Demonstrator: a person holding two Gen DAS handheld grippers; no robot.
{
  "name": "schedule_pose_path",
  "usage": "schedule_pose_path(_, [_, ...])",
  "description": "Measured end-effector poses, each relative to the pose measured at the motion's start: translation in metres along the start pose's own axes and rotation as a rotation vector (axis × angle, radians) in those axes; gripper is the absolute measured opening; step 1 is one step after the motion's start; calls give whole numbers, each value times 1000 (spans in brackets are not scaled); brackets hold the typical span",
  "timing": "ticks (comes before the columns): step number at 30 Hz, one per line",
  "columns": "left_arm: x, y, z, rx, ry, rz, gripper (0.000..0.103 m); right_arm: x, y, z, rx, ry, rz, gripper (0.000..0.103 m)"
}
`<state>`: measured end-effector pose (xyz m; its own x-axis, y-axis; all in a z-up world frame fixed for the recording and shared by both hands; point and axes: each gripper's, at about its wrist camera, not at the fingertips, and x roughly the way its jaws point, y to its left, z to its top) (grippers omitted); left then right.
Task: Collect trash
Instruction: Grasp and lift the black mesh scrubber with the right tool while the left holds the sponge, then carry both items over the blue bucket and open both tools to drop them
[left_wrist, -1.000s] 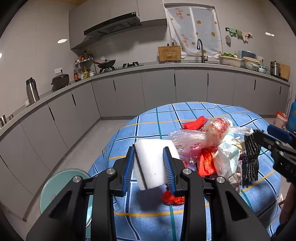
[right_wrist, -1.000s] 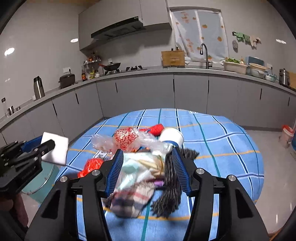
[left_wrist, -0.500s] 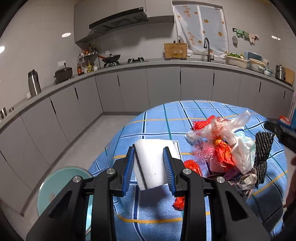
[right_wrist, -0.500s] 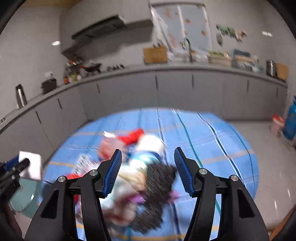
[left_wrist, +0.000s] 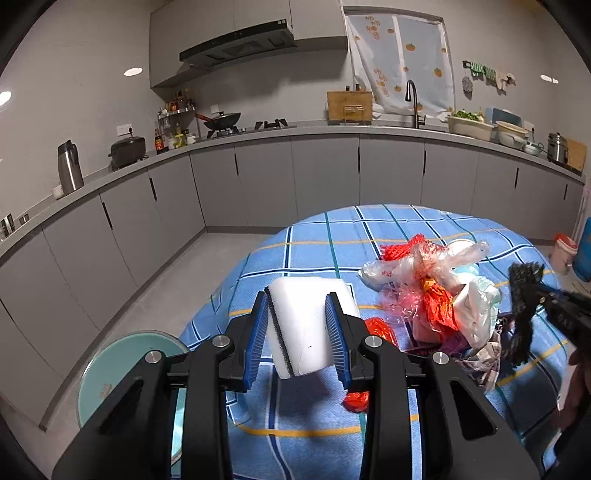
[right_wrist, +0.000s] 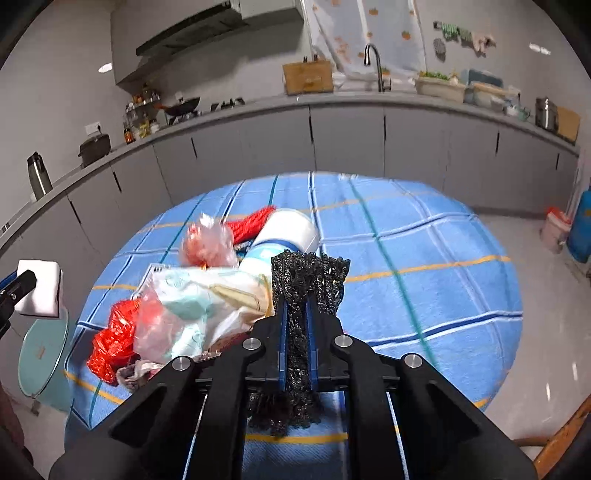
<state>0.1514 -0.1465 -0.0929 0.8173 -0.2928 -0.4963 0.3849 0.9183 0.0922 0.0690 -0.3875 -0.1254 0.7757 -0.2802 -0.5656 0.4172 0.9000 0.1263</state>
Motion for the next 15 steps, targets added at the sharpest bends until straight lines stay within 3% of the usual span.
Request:
schedule_pose_path(7, [-21, 19, 4, -28, -36, 24, 32, -40, 13, 18, -35, -105, -6, 9])
schedule_pose_path(15, [-31, 60, 0, -70, -29, 112, 32, -53, 73, 29, -104, -135, 134, 9])
